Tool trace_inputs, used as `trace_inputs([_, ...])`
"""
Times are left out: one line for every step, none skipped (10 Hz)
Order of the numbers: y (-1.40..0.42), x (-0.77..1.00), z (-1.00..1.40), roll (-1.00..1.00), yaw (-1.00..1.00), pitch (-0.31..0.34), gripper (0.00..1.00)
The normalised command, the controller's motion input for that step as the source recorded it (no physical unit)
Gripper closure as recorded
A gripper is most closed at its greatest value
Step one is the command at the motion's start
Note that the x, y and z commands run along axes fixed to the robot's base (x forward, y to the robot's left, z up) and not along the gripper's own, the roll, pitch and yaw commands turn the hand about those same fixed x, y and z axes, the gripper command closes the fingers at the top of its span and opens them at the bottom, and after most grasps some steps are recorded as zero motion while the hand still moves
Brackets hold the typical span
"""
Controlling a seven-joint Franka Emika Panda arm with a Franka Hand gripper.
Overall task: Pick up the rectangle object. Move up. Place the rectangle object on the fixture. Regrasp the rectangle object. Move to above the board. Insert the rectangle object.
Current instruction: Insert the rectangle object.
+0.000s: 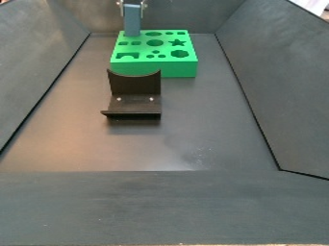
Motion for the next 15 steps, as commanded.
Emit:
trace_inputs([-0.02, 0.11, -0.41, 0.20, 0.00, 0.000, 1.00])
trace_inputs([0.00, 0.22, -0.41, 0.13, 0.00, 0.049, 1.00])
trace_inputs([0.00, 0.46, -0.48, 0.14, -0.02, 0.203, 1.00])
trace_inputs([-0.02, 0.60, -0.56, 0.19, -0.02, 0.276, 1.00])
trace_inputs([-0.01, 0.58, -0.78, 0.16, 0.00, 0.156, 1.00])
trace_inputs([-0.01, 0.49, -0.82, 0.15, 0.00, 0.126, 1.00])
trace_inputs([0.00, 0.34, -0.63, 0.15, 0.00, 0.091, 1.00])
trace_inputs([0.00, 0.04, 0.00, 0.00, 0.00, 0.000, 1.00])
trace_inputs([0.00, 0.00, 0.00, 0.00, 0.00, 0.004, 1.00])
trace_inputs([0.00, 0.00, -0.02, 0.00, 0.00, 0.000, 1.00])
trace_inputs([0.00, 0.00, -0.03, 0.00, 0.00, 0.000, 1.00])
trace_inputs([0.00, 0.00, -0.01, 0.00, 0.00, -0.006, 1.00])
trace_inputs([0.00, 0.00, -0.01, 0.00, 0.00, -0.006, 1.00])
trace_inputs([0.00, 0.00, 0.00, 0.00, 0.00, -0.020, 1.00])
trace_inputs([0.00, 0.00, 0.00, 0.00, 0.00, 0.000, 1.00])
